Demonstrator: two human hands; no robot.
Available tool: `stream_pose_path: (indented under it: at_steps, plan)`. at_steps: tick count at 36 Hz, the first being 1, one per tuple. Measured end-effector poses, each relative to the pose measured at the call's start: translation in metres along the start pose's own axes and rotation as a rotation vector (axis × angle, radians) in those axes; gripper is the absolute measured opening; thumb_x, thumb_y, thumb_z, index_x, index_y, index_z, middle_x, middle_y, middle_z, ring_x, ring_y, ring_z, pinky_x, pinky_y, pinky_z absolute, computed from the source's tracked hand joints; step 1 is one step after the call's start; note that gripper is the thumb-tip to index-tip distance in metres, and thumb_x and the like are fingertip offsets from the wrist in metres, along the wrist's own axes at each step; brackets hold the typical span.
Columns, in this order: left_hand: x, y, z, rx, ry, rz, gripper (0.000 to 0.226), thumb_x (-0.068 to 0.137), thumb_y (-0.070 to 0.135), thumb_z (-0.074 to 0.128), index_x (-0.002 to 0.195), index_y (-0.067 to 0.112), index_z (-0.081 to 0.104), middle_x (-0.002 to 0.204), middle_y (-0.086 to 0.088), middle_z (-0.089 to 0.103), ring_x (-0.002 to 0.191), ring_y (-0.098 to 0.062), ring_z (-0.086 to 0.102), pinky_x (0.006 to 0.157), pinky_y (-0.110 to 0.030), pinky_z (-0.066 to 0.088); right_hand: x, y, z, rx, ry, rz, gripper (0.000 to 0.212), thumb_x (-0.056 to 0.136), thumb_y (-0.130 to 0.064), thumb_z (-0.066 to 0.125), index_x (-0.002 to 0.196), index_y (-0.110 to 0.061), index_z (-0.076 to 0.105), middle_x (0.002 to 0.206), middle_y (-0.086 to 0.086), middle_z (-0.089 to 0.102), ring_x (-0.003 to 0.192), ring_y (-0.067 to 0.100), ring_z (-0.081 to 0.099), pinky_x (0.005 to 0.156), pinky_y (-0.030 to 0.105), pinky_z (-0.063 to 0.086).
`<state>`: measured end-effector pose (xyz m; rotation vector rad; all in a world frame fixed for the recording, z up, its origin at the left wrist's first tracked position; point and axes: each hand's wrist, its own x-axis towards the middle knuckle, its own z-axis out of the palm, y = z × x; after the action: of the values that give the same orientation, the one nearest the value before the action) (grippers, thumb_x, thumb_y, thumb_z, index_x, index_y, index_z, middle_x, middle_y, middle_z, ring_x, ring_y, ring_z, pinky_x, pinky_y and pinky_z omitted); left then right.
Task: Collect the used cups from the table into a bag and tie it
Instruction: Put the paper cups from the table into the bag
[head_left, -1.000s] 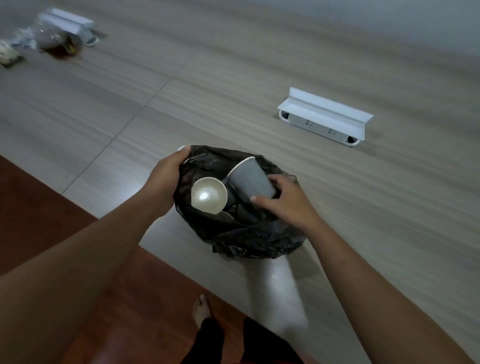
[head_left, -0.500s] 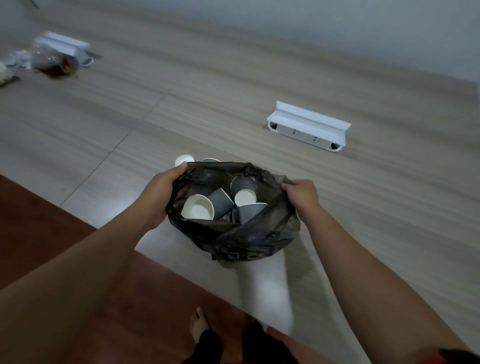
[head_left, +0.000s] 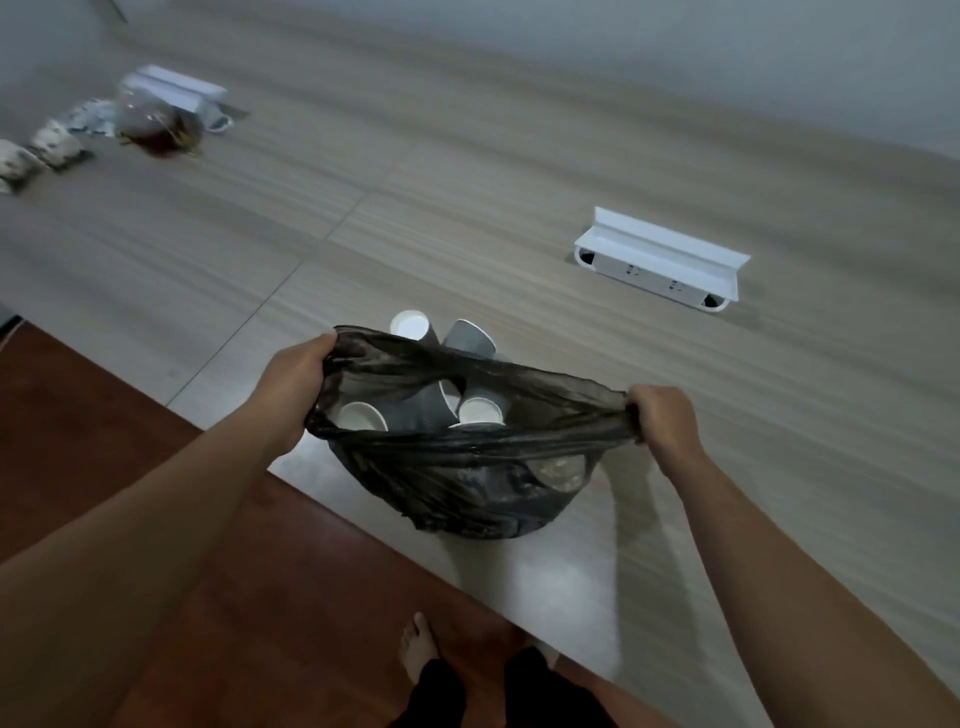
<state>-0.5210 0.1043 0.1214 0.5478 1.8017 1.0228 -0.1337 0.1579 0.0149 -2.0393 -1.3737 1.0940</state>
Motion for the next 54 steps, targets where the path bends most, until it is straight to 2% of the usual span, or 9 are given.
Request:
stream_pose_path:
  at_steps: [3,6,9,14,19,26,31,39,54]
  plan:
    - [0.001,0.001,0.006,0.012,-0.030,0.016,0.037,0.095,0.038,0.055,0.066,0.017,0.062,0.037,0.005,0.051,0.025,-0.010,0.042,0.032,-0.011,0.029,0.009,-0.028,0.009,-0.055,0.078,-0.025,0.031,0.079,-0.027,0.051,0.056,-0.007,0.053,0.065,0.016,0.061,0.070,0.034,0.058,0.057,0.036,0.038]
    - [0.004,0.003,0.012,0.055,-0.063,0.010,0.040,0.093,0.041,0.058,0.062,0.017,0.068,0.045,0.004,0.062,0.032,-0.009,0.055,0.036,-0.013,0.038,0.028,-0.061,0.029,0.005,0.179,-0.095,0.032,0.073,-0.034,0.046,0.052,-0.011,0.054,0.055,-0.001,0.057,0.064,0.027,0.057,0.050,0.026,0.036]
    - [0.009,0.003,0.014,0.118,-0.087,0.005,0.037,0.088,0.046,0.062,0.061,0.027,0.078,0.064,0.001,0.075,0.052,-0.013,0.071,0.053,-0.021,0.050,0.041,-0.094,0.061,-0.030,0.021,-0.190,0.023,0.080,-0.020,0.055,0.093,-0.017,0.074,0.095,0.004,0.073,0.093,0.023,0.066,0.078,0.028,0.050]
    - [0.014,0.002,0.015,0.151,-0.210,0.005,0.042,0.066,0.063,0.075,0.081,0.024,0.081,0.088,-0.007,0.079,0.076,-0.023,0.076,0.065,-0.028,0.055,0.064,-0.115,0.114,-0.146,-0.224,-0.179,0.054,0.085,-0.039,0.065,0.131,-0.011,0.060,0.133,0.012,0.060,0.122,0.028,0.055,0.101,0.032,0.042]
    - [0.014,0.000,0.017,0.203,-0.309,0.065,0.032,0.075,0.038,0.082,0.097,0.016,0.077,0.094,-0.012,0.078,0.085,-0.029,0.076,0.062,-0.029,0.059,0.068,-0.106,0.138,-0.086,-0.295,-0.124,0.040,0.081,-0.044,0.072,0.084,-0.004,0.074,0.091,0.014,0.074,0.090,0.031,0.068,0.081,0.039,0.052]
    - [0.026,0.003,0.026,0.284,-0.171,0.050,0.023,0.088,0.040,0.066,0.089,0.018,0.074,0.076,-0.001,0.078,0.068,-0.019,0.075,0.059,-0.025,0.054,0.060,-0.094,0.130,0.162,-0.137,-0.100,0.028,0.088,-0.034,0.070,0.069,-0.013,0.067,0.070,0.006,0.062,0.067,0.018,0.055,0.066,0.030,0.041]
    - [0.033,0.003,0.032,0.290,-0.135,0.012,0.030,0.094,0.044,0.052,0.089,0.021,0.070,0.089,-0.008,0.076,0.084,-0.027,0.071,0.082,-0.039,0.054,0.035,-0.089,0.089,0.345,-0.021,-0.133,0.024,0.092,-0.031,0.066,0.075,-0.015,0.067,0.075,0.001,0.064,0.073,0.016,0.059,0.066,0.031,0.051]
    - [0.031,0.003,0.035,0.183,-0.156,-0.013,0.028,0.098,0.043,0.050,0.088,0.022,0.066,0.064,0.006,0.075,0.057,-0.011,0.072,0.049,-0.019,0.048,-0.032,-0.088,0.054,0.803,-0.187,-0.096,0.024,0.092,-0.022,0.066,0.069,-0.019,0.066,0.073,0.003,0.061,0.066,0.018,0.058,0.055,0.028,0.054]
    - [0.033,0.001,0.009,0.189,-0.332,0.036,0.036,0.094,0.050,0.054,0.098,0.021,0.075,0.090,-0.003,0.079,0.079,-0.018,0.076,0.072,-0.032,0.054,-0.068,-0.126,0.102,0.091,-0.385,-0.352,0.026,0.077,-0.046,0.079,0.079,-0.021,0.080,0.063,-0.008,0.071,0.052,0.000,0.059,0.053,0.021,0.052]
